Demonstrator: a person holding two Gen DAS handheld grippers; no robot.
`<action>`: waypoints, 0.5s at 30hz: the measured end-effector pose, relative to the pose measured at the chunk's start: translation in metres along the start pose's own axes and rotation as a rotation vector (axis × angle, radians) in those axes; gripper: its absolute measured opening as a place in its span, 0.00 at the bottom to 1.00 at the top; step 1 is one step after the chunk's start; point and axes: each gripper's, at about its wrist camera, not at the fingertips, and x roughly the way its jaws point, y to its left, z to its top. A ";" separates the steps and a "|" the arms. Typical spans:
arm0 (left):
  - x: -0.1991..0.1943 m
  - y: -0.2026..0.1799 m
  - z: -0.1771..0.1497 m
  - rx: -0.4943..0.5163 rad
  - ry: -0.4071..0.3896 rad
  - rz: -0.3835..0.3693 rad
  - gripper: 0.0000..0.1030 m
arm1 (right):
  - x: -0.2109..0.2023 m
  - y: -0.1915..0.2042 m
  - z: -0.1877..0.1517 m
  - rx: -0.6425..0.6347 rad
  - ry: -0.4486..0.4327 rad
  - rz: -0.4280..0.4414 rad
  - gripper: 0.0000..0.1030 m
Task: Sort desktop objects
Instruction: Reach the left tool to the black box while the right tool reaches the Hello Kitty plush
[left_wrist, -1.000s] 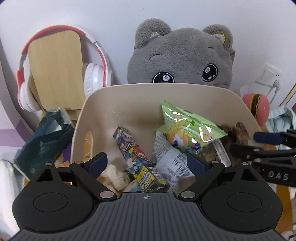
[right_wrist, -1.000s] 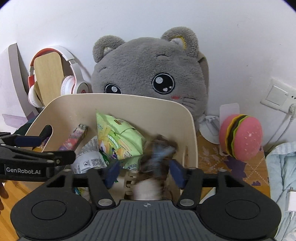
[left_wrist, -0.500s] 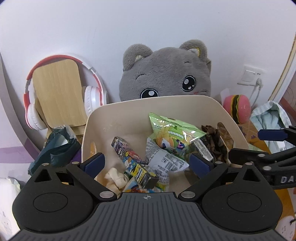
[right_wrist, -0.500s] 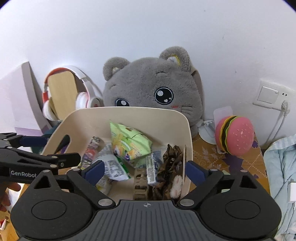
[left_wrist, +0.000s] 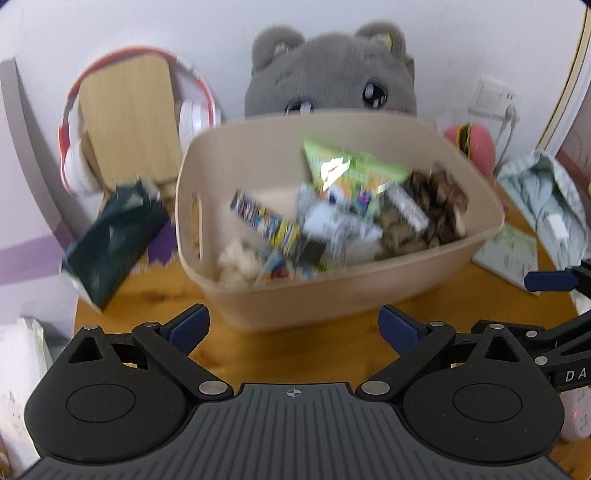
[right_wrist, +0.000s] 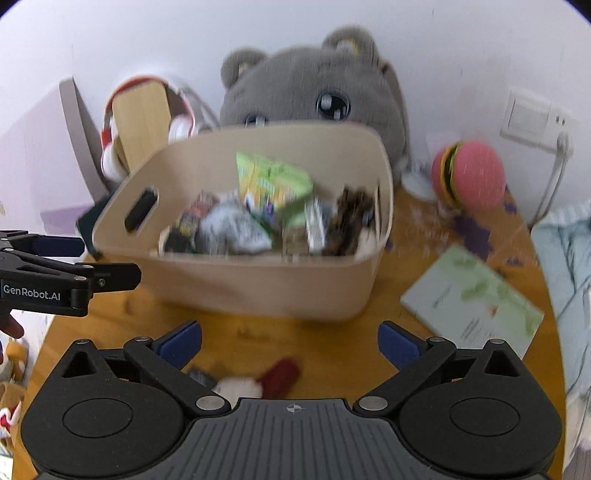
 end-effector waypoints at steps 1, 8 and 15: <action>0.002 0.000 -0.006 0.001 0.011 0.004 0.97 | 0.003 0.002 -0.004 -0.004 0.009 0.001 1.00; 0.014 0.010 -0.044 -0.053 0.090 0.020 0.97 | 0.026 0.021 -0.031 -0.082 0.080 -0.010 1.00; 0.020 0.015 -0.060 -0.078 0.109 -0.014 0.97 | 0.046 0.030 -0.040 -0.119 0.125 -0.024 0.98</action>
